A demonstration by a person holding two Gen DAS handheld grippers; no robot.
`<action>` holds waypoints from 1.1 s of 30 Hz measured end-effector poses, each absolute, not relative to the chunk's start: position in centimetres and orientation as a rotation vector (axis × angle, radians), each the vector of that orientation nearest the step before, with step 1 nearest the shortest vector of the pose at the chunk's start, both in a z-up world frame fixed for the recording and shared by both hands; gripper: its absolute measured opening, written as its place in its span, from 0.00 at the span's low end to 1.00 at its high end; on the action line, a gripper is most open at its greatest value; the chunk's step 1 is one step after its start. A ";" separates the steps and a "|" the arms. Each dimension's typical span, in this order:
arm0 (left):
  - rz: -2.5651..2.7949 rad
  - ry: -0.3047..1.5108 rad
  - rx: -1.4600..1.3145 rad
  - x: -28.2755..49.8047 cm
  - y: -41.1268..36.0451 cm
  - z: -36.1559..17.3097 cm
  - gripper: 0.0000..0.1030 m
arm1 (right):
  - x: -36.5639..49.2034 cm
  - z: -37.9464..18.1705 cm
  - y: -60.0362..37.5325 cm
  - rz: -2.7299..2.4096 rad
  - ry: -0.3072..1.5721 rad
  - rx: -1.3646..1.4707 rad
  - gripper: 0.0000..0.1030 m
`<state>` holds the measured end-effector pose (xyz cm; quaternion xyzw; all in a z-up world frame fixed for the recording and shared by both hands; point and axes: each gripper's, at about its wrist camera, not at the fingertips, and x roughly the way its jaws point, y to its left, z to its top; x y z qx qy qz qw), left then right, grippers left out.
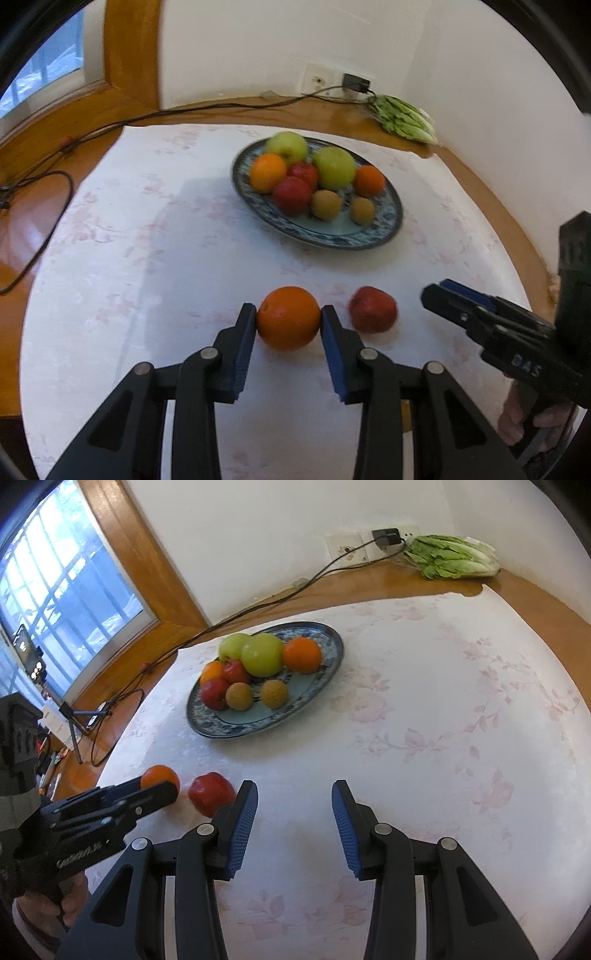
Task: Organize fruits
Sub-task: 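Grasp the orange with the left tool while the right tool grasps the red apple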
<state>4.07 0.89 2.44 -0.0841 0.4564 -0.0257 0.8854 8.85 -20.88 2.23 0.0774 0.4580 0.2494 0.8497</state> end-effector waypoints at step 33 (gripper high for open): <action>-0.019 0.928 -0.246 3.8 4.8 1.8 0.36 | 7.0 1.9 -12.8 0.688 1.007 -0.006 0.41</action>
